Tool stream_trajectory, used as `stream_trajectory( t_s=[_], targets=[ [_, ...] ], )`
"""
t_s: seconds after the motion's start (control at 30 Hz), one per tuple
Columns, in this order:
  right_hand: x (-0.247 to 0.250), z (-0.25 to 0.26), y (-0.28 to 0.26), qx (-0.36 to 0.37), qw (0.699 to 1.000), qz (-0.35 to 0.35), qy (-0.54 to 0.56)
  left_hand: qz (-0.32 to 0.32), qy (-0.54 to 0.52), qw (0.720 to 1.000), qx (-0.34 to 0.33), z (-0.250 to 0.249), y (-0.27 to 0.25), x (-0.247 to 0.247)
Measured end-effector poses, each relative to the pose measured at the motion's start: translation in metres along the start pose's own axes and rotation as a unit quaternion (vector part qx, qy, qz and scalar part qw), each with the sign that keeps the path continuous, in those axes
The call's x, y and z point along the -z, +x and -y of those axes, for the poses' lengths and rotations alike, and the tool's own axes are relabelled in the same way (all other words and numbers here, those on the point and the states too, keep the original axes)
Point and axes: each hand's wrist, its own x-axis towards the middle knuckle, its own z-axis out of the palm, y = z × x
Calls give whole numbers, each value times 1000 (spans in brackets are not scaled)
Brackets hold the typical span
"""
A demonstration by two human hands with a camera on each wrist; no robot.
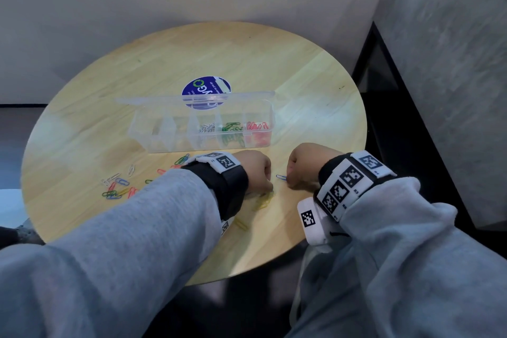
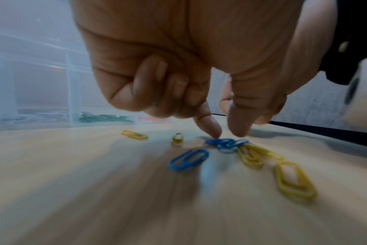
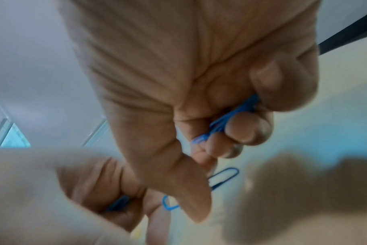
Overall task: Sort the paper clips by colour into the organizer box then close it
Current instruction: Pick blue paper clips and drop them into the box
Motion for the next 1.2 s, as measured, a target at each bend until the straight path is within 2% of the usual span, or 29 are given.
stream_trajectory(
  t_s=[0.1, 0.27, 0.57, 0.73, 0.87, 0.93, 1.03, 1.1, 1.2],
  targets=[
    [6, -1, -2, -21, 1000, -14, -15, 5, 13, 1000, 2, 0, 0, -1],
    [7, 0, -7, -12, 1000, -4, -6, 31, 24, 999, 12, -3, 1, -2],
    [13, -3, -21, 52, 992, 7, 113, 59, 33, 998, 13, 7, -2, -3],
    [14, -5, -21, 82, 975, 23, 205, 46, 24, 999, 16, 17, -7, -1],
    [11, -7, -15, 92, 943, 47, 317, 42, -71, 996, 35, 35, -10, 10],
    [11, -6, -15, 99, 928, 68, 352, 47, -229, 970, 59, 44, -13, 13],
    [11, -1, -15, 100, 901, 99, 409, 38, -476, 873, 97, 49, -19, 19],
    [10, 2, -14, 92, 890, 105, 433, 22, -549, 827, 118, 49, -22, 23],
    [10, 5, -13, 87, 883, 115, 446, 23, -599, 790, 132, 50, -24, 26]
  ],
)
